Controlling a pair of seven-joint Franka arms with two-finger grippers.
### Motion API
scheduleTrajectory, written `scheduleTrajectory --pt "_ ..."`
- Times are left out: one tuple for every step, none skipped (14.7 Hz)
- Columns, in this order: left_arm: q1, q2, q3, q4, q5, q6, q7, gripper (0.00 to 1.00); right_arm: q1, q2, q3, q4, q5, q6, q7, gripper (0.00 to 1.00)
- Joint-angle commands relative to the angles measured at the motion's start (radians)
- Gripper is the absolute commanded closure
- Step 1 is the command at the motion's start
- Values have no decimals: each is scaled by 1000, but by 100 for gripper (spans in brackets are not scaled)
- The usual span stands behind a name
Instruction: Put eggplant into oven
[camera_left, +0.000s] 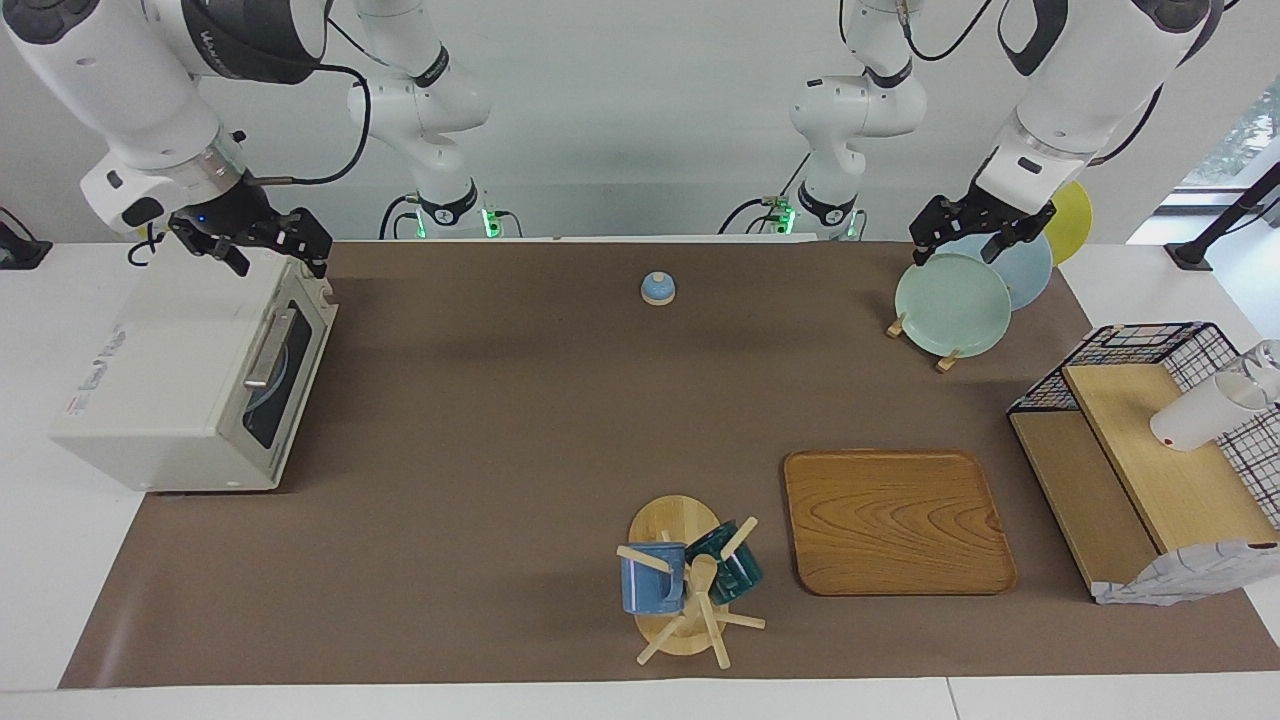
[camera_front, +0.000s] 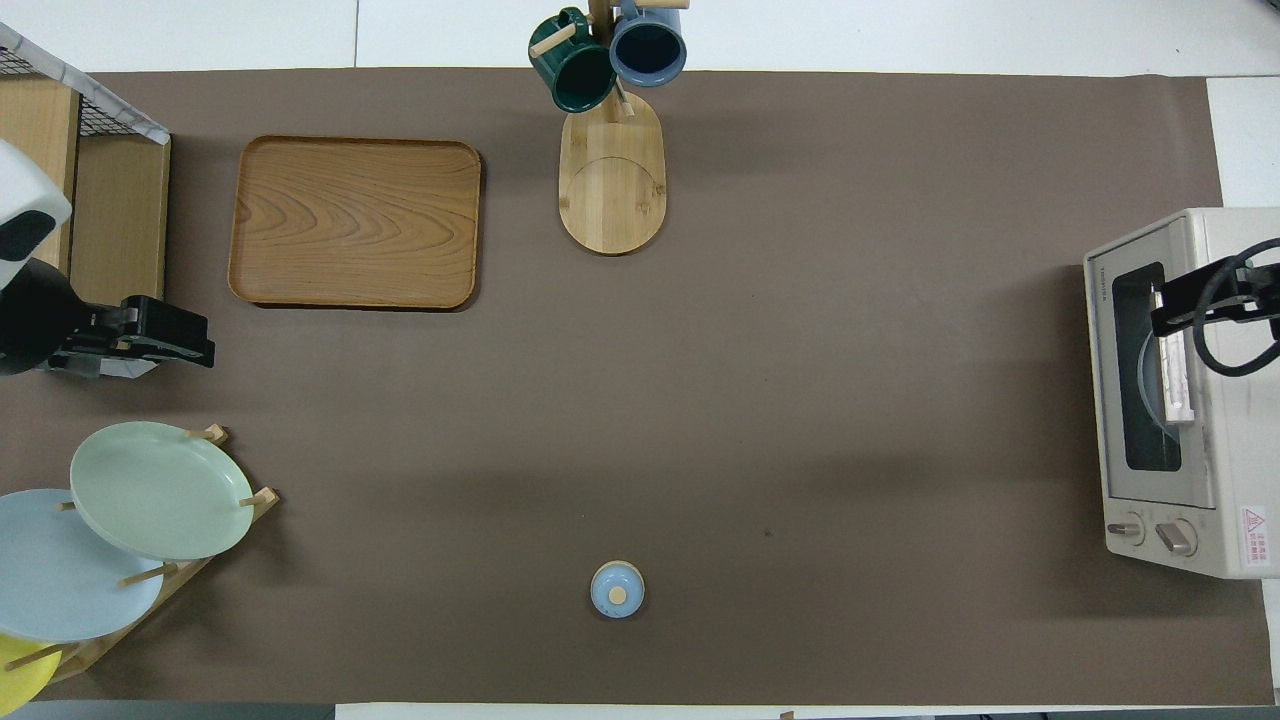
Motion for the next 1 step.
scheduleTrajectory --pt "9 0 -3 3 -9 -11 12 0 1 -1 -1 10 12 -10 11 0"
